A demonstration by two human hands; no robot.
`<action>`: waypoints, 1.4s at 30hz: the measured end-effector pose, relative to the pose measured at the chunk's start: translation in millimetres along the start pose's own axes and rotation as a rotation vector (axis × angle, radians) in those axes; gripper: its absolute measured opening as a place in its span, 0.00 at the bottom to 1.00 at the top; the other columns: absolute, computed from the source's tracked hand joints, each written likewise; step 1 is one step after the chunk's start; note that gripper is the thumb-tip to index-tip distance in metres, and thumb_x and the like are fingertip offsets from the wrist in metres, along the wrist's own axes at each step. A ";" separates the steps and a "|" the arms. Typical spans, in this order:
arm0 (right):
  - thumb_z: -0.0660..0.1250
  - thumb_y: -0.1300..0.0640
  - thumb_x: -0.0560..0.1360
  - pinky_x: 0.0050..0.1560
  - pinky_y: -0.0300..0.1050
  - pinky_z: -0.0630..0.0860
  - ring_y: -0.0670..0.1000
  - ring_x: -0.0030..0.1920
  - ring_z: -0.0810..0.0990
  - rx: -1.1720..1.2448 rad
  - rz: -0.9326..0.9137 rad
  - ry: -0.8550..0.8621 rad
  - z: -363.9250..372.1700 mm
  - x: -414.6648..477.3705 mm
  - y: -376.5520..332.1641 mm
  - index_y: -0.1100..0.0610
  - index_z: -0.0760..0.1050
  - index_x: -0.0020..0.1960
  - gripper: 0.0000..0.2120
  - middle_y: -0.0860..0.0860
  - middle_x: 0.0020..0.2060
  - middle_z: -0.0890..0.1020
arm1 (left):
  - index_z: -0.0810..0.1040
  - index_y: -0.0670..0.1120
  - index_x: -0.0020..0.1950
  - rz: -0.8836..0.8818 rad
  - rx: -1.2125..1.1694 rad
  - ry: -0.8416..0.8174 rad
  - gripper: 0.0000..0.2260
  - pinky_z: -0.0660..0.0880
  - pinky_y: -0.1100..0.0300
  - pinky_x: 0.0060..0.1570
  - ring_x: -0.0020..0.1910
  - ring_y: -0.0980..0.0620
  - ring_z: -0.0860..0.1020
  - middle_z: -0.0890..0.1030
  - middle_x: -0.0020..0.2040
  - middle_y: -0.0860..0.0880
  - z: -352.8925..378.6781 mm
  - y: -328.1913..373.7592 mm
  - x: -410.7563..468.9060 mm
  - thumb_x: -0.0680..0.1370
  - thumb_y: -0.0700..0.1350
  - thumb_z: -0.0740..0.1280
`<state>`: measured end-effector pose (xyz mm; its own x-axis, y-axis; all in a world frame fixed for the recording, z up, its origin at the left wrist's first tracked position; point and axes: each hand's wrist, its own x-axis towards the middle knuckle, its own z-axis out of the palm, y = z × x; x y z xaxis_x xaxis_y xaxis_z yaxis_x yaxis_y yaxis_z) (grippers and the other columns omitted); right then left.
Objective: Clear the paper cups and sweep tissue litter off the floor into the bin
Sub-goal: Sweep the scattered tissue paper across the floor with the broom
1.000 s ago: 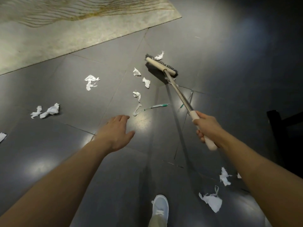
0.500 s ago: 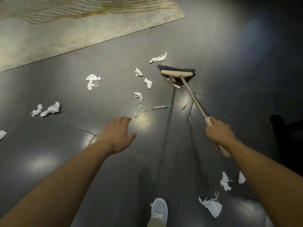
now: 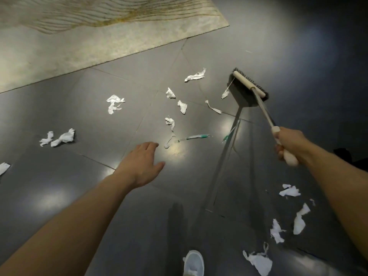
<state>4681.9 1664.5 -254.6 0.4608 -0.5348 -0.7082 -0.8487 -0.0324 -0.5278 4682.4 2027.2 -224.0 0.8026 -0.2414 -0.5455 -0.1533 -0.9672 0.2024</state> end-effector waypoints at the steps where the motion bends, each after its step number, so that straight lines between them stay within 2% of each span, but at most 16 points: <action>1: 0.56 0.57 0.80 0.19 0.34 0.66 0.47 0.27 0.66 -0.018 0.014 -0.021 -0.6 2.9 -2.4 0.56 0.69 0.65 0.14 0.54 0.32 0.69 | 0.56 0.46 0.76 0.002 0.001 0.005 0.28 0.58 0.54 0.71 0.74 0.47 0.59 0.60 0.76 0.47 -1.3 -0.1 1.4 0.80 0.55 0.58; 5: 0.54 0.57 0.80 0.22 0.37 0.67 0.49 0.25 0.66 -0.258 -0.030 -0.102 6.6 -6.1 -5.8 0.60 0.67 0.63 0.14 0.56 0.31 0.70 | 0.56 0.46 0.76 0.000 0.010 0.008 0.28 0.57 0.54 0.71 0.74 0.47 0.59 0.59 0.76 0.47 -0.2 -4.4 -1.5 0.80 0.55 0.58; 8: 0.52 0.60 0.80 0.25 0.40 0.68 0.51 0.26 0.67 -0.405 -0.102 -0.147 15.9 -30.3 2.7 0.58 0.68 0.61 0.12 0.58 0.31 0.70 | 0.56 0.46 0.76 -0.012 -0.001 -0.002 0.28 0.58 0.54 0.71 0.74 0.47 0.59 0.60 0.76 0.47 3.0 -9.8 -11.6 0.80 0.54 0.59; 11: 0.51 0.59 0.80 0.25 0.40 0.68 0.51 0.29 0.68 -0.437 -0.114 -0.217 25.2 -61.3 19.6 0.53 0.67 0.61 0.12 0.57 0.34 0.70 | 0.56 0.46 0.76 -0.007 0.005 -0.010 0.28 0.57 0.52 0.71 0.74 0.46 0.59 0.59 0.76 0.47 3.6 -10.7 -26.7 0.80 0.55 0.59; 14: 0.51 0.56 0.81 0.25 0.40 0.68 0.52 0.31 0.69 -0.376 -0.150 -0.231 37.5 -97.9 48.5 0.51 0.68 0.61 0.12 0.57 0.36 0.71 | 0.56 0.46 0.76 0.025 0.014 0.020 0.28 0.58 0.52 0.71 0.74 0.46 0.59 0.60 0.76 0.46 2.4 -10.2 -43.3 0.80 0.55 0.59; 18: 0.53 0.56 0.80 0.24 0.38 0.67 0.48 0.29 0.69 -0.099 -0.102 -0.193 56.8 -143.2 77.1 0.47 0.71 0.64 0.15 0.54 0.34 0.71 | 0.57 0.45 0.76 0.068 0.010 0.051 0.28 0.58 0.53 0.70 0.73 0.46 0.60 0.61 0.75 0.46 -0.2 -19.0 -71.2 0.79 0.54 0.60; 24: 0.57 0.60 0.80 0.24 0.40 0.69 0.48 0.30 0.69 -0.007 -0.170 -0.174 64.1 -171.0 81.7 0.45 0.62 0.74 0.24 0.54 0.35 0.72 | 0.57 0.45 0.76 0.090 0.008 0.083 0.28 0.58 0.53 0.71 0.74 0.46 0.58 0.61 0.75 0.46 -14.8 -35.4 -90.4 0.79 0.54 0.60; 29: 0.59 0.61 0.79 0.21 0.39 0.68 0.49 0.28 0.68 -0.017 -0.216 -0.109 64.1 -133.9 41.1 0.45 0.61 0.75 0.26 0.56 0.34 0.72 | 0.56 0.45 0.76 0.066 -0.013 0.077 0.28 0.58 0.54 0.70 0.74 0.47 0.58 0.60 0.76 0.46 -28.8 -32.6 -64.4 0.80 0.54 0.59; 36: 0.57 0.63 0.80 0.22 0.39 0.68 0.50 0.28 0.67 -0.112 -0.269 -0.146 72.4 -32.2 -65.2 0.49 0.63 0.74 0.24 0.57 0.34 0.71 | 0.55 0.46 0.76 -0.039 -0.060 0.071 0.28 0.57 0.54 0.71 0.74 0.48 0.58 0.59 0.76 0.48 -45.9 -30.6 19.3 0.80 0.55 0.58; 39: 0.55 0.63 0.80 0.19 0.36 0.67 0.50 0.27 0.66 -0.165 -0.300 -0.161 82.9 9.1 -106.1 0.52 0.69 0.67 0.17 0.56 0.32 0.70 | 0.56 0.46 0.76 -0.069 -0.070 0.076 0.27 0.57 0.55 0.71 0.74 0.48 0.58 0.59 0.76 0.48 -49.8 -31.0 49.4 0.80 0.55 0.59; 42: 0.52 0.60 0.82 0.20 0.36 0.67 0.49 0.27 0.66 -0.220 -0.287 -0.195 101.6 46.9 -132.2 0.53 0.69 0.58 0.09 0.56 0.32 0.69 | 0.56 0.46 0.76 -0.086 -0.070 0.074 0.28 0.57 0.56 0.71 0.74 0.48 0.57 0.60 0.76 0.48 -51.4 -35.8 70.3 0.80 0.54 0.59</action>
<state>4842.1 1729.5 -265.6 0.7094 -0.3082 -0.6339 -0.7042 -0.3479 -0.6189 4773.9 2048.9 -227.8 0.8517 -0.1493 -0.5023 -0.0440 -0.9756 0.2153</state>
